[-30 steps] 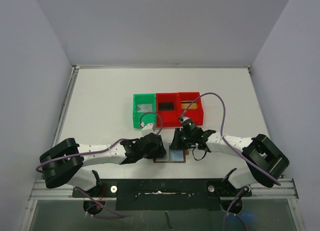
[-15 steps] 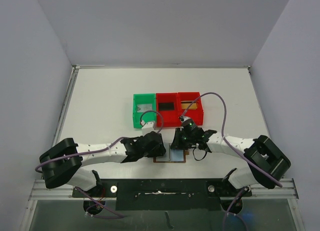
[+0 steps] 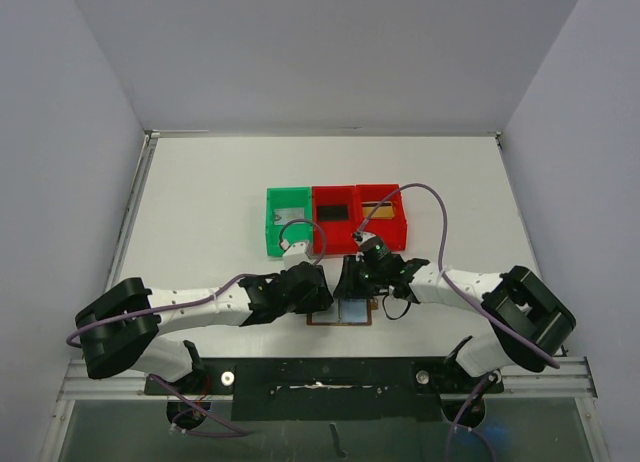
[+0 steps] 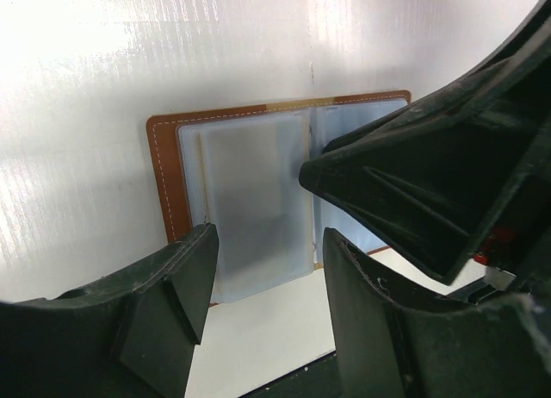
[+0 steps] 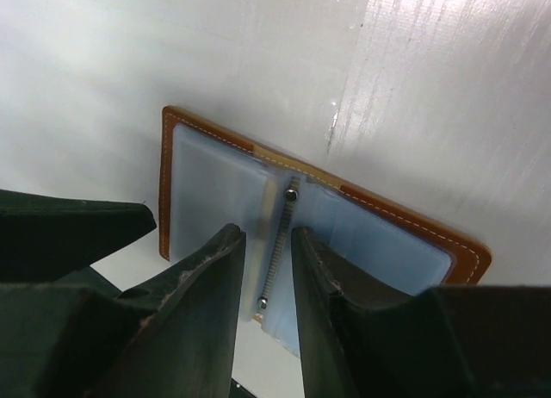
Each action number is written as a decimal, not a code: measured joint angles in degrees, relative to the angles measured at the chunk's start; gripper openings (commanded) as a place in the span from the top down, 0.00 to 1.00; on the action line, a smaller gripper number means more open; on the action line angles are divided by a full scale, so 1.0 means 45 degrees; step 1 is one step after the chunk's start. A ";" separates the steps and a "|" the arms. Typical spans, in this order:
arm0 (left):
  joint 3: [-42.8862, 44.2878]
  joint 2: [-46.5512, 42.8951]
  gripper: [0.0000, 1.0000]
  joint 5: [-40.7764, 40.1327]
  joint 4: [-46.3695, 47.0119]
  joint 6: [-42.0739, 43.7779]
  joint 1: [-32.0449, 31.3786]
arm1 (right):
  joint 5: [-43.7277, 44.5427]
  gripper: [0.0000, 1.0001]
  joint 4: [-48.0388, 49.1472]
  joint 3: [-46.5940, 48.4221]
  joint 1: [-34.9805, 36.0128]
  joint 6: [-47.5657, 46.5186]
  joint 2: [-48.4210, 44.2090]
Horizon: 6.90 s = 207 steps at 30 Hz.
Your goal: Take the credit cards out of the card holder
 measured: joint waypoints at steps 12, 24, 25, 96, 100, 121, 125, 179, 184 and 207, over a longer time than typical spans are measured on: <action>-0.0092 0.0044 0.50 0.0102 0.0155 0.0000 0.0000 | 0.0121 0.87 0.0267 -0.0097 0.0000 0.0287 0.0525; -0.0092 0.0316 0.49 0.0199 0.0335 -0.0005 0.0000 | -0.0767 0.88 0.1802 -0.0991 -0.0631 0.0845 0.0466; -0.0092 0.0408 0.49 0.0209 0.0335 -0.0005 0.0000 | -0.0772 0.88 0.1807 -0.0991 -0.0641 0.0845 0.0466; -0.2089 -0.3502 0.46 -0.1268 -0.0330 -0.1054 0.0189 | -0.0015 0.72 0.0704 -0.0243 0.0053 0.0500 0.0335; -0.2084 -0.3206 0.46 -0.1132 -0.0238 -0.1025 0.0189 | -0.0087 0.78 0.0903 -0.0228 0.0053 0.0476 0.0563; -0.2035 -0.1846 0.46 -0.0136 0.1171 -0.0952 0.0296 | -0.0325 0.85 0.1428 -0.0602 -0.0345 0.0690 0.0593; -0.2035 -0.1608 0.46 0.0180 0.1758 -0.0908 0.0296 | -0.0413 0.85 0.1477 -0.0636 -0.0393 0.0704 0.0597; 0.0175 0.1671 0.44 0.2239 0.4789 -0.0243 -0.0107 | 0.2040 0.67 -0.2676 -0.0811 -0.2395 -0.0063 -0.5756; -0.0699 0.0500 0.44 0.1685 0.4381 -0.0442 0.0024 | 0.1083 0.73 -0.2098 -0.1010 -0.2390 -0.0092 -0.5076; -0.1141 0.0112 0.35 0.1326 0.4269 -0.0729 0.0379 | -0.1107 0.83 -0.0806 -0.1715 -0.2351 -0.0403 -0.1943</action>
